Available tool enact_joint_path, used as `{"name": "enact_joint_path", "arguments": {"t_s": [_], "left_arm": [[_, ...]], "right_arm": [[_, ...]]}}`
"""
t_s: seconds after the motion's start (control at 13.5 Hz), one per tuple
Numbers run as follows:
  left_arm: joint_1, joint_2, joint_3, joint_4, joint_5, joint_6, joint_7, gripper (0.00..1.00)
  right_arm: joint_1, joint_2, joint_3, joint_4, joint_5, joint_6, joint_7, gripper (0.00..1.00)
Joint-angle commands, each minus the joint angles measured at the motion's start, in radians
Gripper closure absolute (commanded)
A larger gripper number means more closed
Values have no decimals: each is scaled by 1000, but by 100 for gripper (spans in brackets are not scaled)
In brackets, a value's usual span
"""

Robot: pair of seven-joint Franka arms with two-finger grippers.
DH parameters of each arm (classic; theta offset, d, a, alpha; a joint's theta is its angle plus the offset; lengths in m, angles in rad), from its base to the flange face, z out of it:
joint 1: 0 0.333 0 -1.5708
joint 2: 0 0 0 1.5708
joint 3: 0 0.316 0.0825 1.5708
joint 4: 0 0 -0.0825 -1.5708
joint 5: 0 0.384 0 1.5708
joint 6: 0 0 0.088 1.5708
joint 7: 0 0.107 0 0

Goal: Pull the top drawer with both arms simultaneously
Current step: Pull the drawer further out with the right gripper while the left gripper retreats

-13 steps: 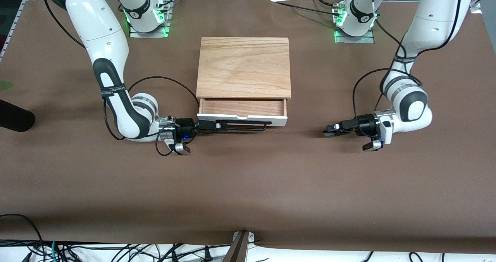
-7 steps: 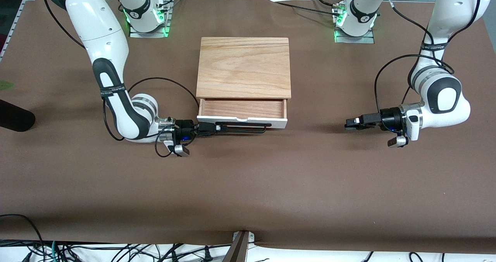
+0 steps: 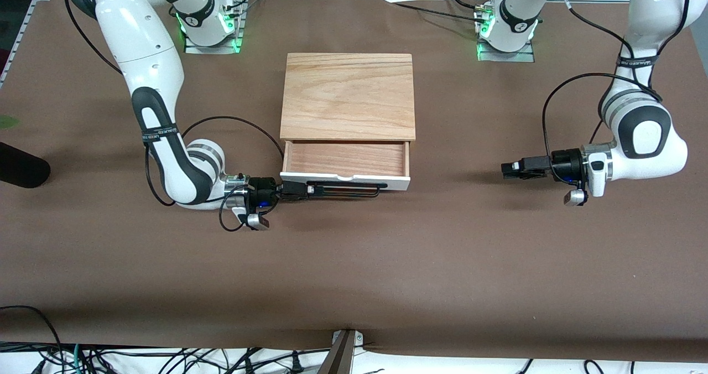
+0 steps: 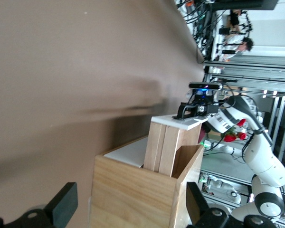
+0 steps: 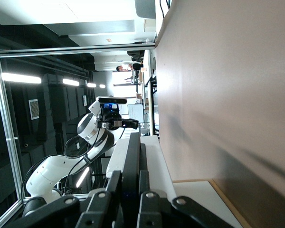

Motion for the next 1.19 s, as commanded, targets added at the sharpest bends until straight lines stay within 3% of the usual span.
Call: {"name": "enact_joint_path", "arguments": {"t_s": [0.0,0.37,0.52,0.82,1.11], "left_arm": [[1,-79,-5,-17,98,18,-111,0],[10,-132,-11,43,285,16,-278,0],[10,-164,-29,92,421,15,-394,0],[10,-258,-141,140,780,13,-634,0],[12,-336,-189,135,977,4,-659,0]], "right_arm": [[-42,9,1,94,45,-4,100,100],[-44,28,1,135,45,2,126,100],[-44,29,-1,137,45,2,126,100],[-44,29,-1,135,40,2,126,100],[-44,26,-1,135,36,-3,124,100]]}}
